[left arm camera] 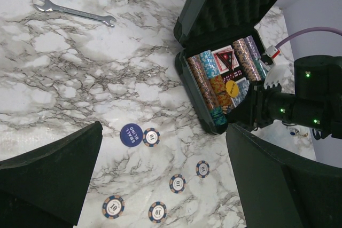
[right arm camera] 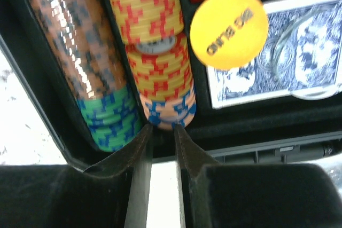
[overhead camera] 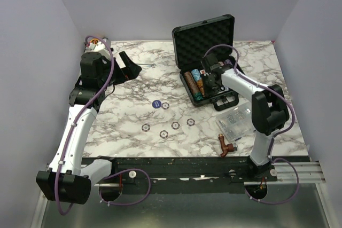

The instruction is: Pack up texas hold em set

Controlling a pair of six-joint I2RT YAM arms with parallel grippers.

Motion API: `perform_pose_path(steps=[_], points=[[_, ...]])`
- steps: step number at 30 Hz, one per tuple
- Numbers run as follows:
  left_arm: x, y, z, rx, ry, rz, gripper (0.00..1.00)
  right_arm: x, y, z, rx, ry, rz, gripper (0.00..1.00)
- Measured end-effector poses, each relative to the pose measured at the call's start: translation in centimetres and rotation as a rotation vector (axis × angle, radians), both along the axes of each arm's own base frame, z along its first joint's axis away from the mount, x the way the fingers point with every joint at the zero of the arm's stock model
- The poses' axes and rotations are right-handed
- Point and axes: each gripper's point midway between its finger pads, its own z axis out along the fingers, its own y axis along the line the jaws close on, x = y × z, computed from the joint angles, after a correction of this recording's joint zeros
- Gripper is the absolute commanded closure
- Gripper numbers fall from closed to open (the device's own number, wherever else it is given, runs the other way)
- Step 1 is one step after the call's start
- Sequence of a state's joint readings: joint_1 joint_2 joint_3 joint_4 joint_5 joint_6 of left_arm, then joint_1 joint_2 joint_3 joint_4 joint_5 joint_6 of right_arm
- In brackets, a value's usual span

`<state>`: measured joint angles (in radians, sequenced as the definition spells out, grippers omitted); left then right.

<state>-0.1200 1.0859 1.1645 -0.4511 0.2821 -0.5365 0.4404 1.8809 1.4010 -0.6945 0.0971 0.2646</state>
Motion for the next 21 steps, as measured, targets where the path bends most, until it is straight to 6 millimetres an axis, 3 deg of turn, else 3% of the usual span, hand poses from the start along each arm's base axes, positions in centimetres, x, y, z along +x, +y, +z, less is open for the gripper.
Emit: perform_pose_path(steps=[6, 12, 21], points=[[0.0, 0.0, -0.1, 0.001, 0.002, -0.001, 0.01, 2.4, 0.8, -0.6, -0.008, -0.034, -0.011, 0.74], [0.0, 0.0, -0.1, 0.001, 0.002, -0.001, 0.01, 2.5, 0.9, -0.6, -0.025, -0.002, -0.007, 0.73], [0.1, 0.0, -0.1, 0.001, 0.003, -0.001, 0.01, 2.6, 0.9, -0.3, -0.027, -0.004, -0.009, 0.61]])
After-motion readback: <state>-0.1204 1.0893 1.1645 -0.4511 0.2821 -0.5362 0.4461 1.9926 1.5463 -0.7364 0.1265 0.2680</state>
